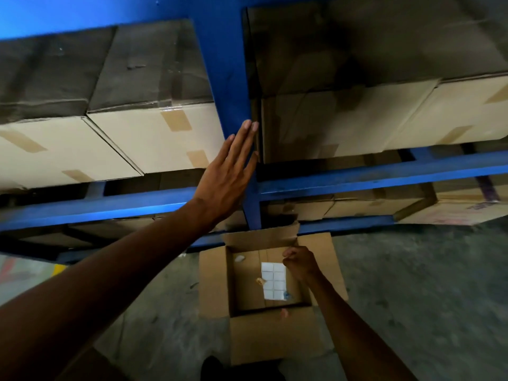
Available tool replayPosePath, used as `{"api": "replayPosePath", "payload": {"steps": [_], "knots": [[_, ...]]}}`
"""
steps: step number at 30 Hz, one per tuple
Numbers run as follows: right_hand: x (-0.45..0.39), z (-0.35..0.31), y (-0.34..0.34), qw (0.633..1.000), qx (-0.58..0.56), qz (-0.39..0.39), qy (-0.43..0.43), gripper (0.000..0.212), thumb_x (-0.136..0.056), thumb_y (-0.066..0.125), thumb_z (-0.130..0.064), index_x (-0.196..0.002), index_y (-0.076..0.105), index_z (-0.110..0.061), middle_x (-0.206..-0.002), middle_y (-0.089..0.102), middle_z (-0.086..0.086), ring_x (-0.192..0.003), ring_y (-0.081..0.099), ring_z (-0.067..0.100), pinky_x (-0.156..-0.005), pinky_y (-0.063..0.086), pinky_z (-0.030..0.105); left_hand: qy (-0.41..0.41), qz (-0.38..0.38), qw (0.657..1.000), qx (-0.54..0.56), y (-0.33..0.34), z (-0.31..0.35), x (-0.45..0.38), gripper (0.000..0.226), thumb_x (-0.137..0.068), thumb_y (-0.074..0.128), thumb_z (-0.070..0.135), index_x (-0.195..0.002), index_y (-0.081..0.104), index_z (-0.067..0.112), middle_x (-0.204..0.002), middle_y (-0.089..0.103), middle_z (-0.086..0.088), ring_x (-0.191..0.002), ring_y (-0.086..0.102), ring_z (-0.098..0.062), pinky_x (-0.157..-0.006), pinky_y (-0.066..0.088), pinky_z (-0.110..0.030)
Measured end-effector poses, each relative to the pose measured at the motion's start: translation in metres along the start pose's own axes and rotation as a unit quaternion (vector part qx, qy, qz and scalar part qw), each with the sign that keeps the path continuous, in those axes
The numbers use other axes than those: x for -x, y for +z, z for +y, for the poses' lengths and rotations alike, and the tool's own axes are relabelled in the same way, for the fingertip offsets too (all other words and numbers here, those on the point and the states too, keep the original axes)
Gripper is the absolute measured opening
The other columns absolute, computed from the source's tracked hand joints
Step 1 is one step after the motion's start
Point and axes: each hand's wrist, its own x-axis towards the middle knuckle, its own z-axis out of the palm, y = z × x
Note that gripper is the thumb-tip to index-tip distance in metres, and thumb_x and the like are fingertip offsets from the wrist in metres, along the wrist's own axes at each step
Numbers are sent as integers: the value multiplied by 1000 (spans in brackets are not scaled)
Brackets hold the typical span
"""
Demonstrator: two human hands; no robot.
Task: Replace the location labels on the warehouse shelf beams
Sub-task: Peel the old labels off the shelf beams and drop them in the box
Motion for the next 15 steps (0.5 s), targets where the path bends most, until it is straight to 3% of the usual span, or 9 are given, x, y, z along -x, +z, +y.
{"api": "replayPosePath", "payload": {"steps": [1, 3, 6, 8, 11, 15], "knots": [[2, 0, -1, 1000, -1, 7, 0, 15, -81, 62, -6, -95, 67, -7, -107, 67, 14, -90, 59, 18, -79, 47, 25, -3, -1, 1000, -2, 0, 0, 0, 84, -78, 52, 38, -146, 15, 7, -151, -15, -32, -142, -10, -44, -117, 2, -49], [9, 1, -4, 1000, 14, 15, 0, 15, -83, 61, -9, -96, 66, -6, -106, 67, 12, -91, 59, 18, -73, 44, 24, -4, -1, 1000, 0, -2, 1, 0, 85, -78, 53, 42, -146, 16, 7, -152, -12, -32, -142, -8, -44, -116, 1, -49], [21, 8, -8, 999, 33, 41, 10, 16, -84, 58, -16, -89, 67, -4, -98, 69, 14, -87, 62, 23, -73, 50, 31, 1, 0, 1000, 4, -1, -1, 2, 83, -79, 54, 47, -145, 22, 9, -151, -14, -33, -142, -8, -44, -116, 2, -49], [31, 14, -13, 996, 33, 77, 30, 17, -84, 59, -23, -86, 68, -9, -95, 70, 10, -81, 61, 19, -70, 47, 27, 6, -4, 1000, 18, -3, -2, 2, 83, -80, 55, 49, -145, 22, 9, -148, -20, -33, -141, -12, -45, -116, 0, -50], [52, 21, -19, 989, -11, 139, 49, 4, -79, 66, -20, -79, 65, -16, -90, 68, 6, -82, 62, 17, -73, 49, 27, 22, -22, 997, 75, -7, -1, 4, 81, -81, 54, 52, -144, 25, 10, -148, -22, -32, -137, -23, -44, -114, -8, -51], [99, 29, -21, 966, -64, 239, 72, 20, -80, 65, -6, -99, 66, -2, -100, 67, 12, -94, 62, 26, -81, 48, 29, 109, -79, 963, 231, -21, 16, 9, 72, -86, 47, 49, -144, 24, 12, -153, -16, -27, -141, -19, -39, -115, -8, -50]]}}
